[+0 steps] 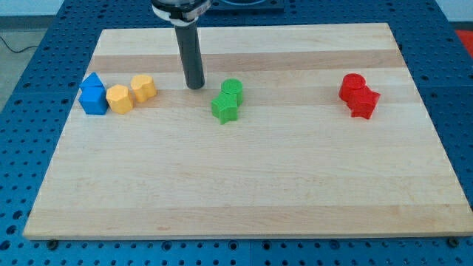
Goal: Place the yellow heart on top of the yellow hexagon
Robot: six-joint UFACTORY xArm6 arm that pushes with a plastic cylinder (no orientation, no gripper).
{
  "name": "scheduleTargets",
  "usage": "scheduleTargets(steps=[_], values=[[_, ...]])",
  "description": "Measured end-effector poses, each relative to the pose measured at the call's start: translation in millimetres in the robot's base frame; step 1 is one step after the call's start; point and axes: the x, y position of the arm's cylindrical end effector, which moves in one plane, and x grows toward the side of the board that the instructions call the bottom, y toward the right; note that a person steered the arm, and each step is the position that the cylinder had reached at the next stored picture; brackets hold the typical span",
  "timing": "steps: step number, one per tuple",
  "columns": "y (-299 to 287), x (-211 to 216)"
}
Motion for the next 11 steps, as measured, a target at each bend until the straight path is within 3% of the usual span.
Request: scheduleTargets(steps=[2,4,6,8,9,11], values=[[-41.7,21.4],[-99.6,-4.8],[-103.1,-4.9],[-92.6,-54.3],[-117.5,-56.7],[-150.3,-11.1]])
